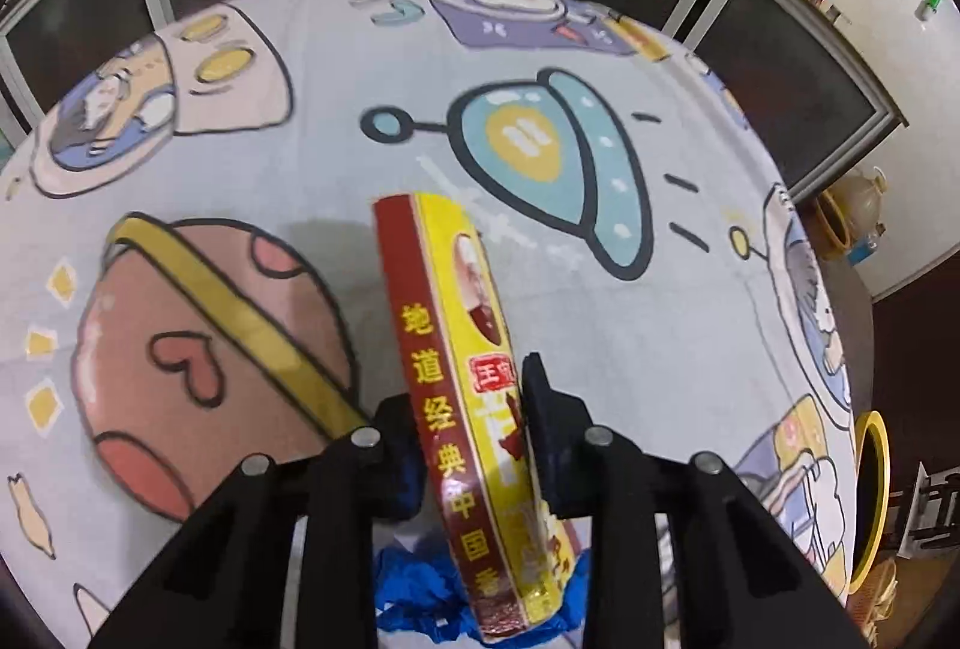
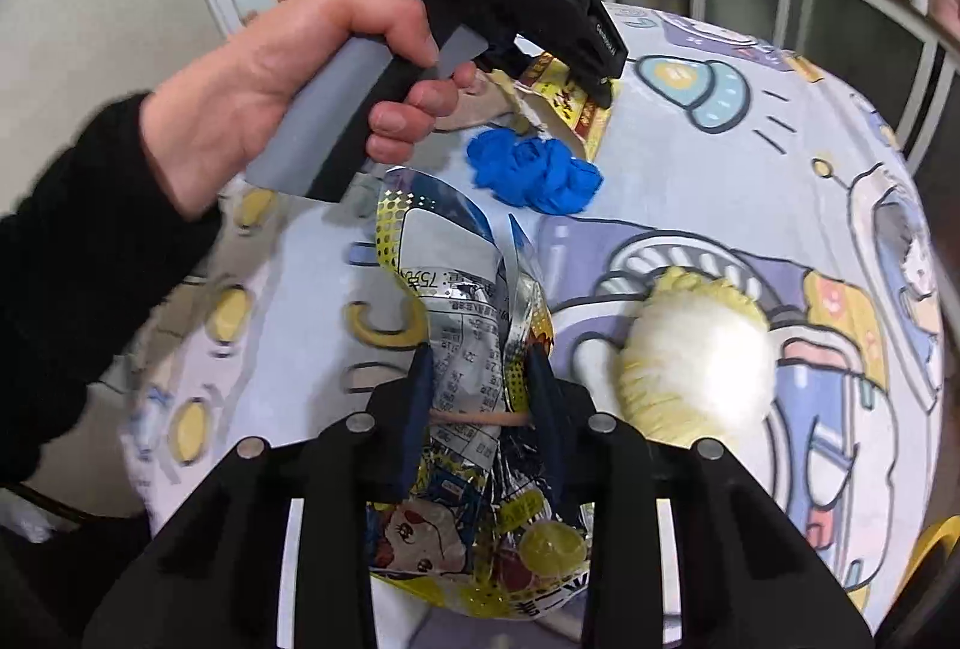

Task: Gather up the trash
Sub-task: 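Grasp the yellow snack bag with the right tool while the left tool grasps the yellow-red box, then carry the snack bag and box over the bin and release both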

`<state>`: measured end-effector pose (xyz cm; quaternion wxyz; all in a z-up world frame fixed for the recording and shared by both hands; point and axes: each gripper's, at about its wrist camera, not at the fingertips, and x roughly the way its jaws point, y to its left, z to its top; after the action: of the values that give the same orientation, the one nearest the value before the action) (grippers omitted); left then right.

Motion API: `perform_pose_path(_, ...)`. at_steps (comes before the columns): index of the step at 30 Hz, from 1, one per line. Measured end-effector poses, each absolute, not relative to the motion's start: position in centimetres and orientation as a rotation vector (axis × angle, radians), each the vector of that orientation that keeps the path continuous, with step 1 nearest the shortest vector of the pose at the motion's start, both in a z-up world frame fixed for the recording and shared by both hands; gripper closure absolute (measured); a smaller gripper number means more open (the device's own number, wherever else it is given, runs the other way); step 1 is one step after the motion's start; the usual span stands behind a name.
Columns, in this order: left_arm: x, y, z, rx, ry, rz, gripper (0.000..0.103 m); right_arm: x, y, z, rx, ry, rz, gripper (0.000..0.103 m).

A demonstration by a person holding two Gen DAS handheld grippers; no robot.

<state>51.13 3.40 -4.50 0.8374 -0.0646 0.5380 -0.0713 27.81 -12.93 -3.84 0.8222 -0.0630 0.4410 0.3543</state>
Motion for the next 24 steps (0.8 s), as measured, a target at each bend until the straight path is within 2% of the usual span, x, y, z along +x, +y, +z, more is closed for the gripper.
perform_pose_path(15,42.1,7.4,1.3,-0.197,1.001,-0.167,0.077,21.0,-16.8,-0.3,-0.053,0.877,0.728,0.073)
perform_pose_path(24,34.8,5.9,3.1,-0.164,0.919,-0.222,0.077,17.5,-21.2,0.0,0.012,0.857,0.627,0.073)
